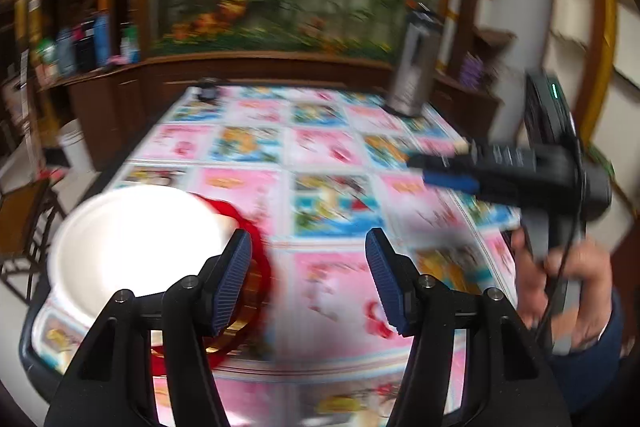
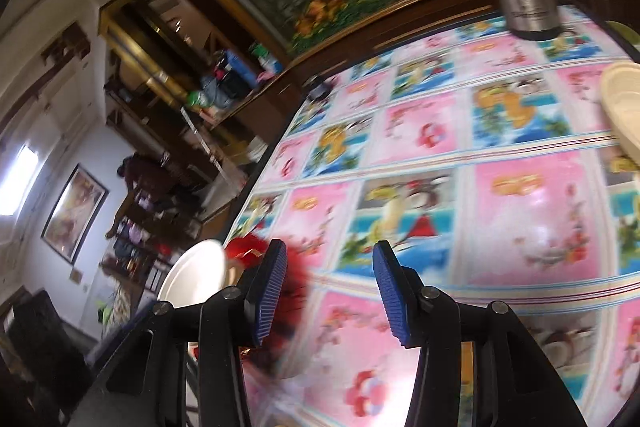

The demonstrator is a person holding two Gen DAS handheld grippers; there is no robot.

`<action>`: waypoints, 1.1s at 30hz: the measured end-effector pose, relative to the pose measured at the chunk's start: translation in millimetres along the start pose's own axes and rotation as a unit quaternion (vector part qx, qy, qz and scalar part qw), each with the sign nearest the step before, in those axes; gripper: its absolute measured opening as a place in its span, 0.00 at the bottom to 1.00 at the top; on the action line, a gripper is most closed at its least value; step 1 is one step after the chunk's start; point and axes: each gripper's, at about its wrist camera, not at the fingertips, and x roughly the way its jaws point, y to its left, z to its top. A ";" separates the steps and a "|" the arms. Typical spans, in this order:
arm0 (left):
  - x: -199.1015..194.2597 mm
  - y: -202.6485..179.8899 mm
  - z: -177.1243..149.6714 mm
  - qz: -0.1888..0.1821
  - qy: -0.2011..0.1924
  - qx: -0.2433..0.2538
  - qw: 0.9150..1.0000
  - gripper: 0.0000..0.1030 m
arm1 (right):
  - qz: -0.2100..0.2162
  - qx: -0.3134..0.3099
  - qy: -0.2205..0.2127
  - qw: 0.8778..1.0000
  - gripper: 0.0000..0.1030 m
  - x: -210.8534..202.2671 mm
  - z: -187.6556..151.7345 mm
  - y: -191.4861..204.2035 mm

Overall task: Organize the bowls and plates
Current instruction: 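Move the right tool to the loose beige bowl and grasp its rim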

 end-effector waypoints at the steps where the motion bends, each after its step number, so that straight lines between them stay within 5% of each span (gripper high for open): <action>1: 5.5 -9.3 -1.9 -0.006 0.006 0.010 1.000 0.56 | -0.007 0.006 -0.010 1.000 0.46 -7.1 2.2 -7.6; 8: 42.8 -57.0 -18.3 -0.056 0.060 0.050 0.995 0.56 | -0.047 0.042 -0.072 0.995 0.47 -56.8 15.0 -55.0; 10: 56.3 -64.3 -22.8 -0.064 0.081 0.049 0.993 0.56 | -0.066 0.055 -0.089 0.992 0.54 -72.9 18.9 -69.2; 15: 74.8 -72.9 -32.4 -0.051 0.102 0.057 0.992 0.56 | -0.121 0.092 -0.121 0.981 0.57 -105.0 29.9 -100.0; 26: 78.0 -71.6 -38.2 -0.078 0.116 0.059 0.988 0.56 | -0.221 0.308 -0.143 0.914 0.57 -124.8 37.9 -215.6; 33: 75.1 -66.1 -39.7 -0.089 0.114 0.055 0.988 0.56 | -0.251 0.324 -0.130 0.903 0.52 -102.9 52.0 -245.2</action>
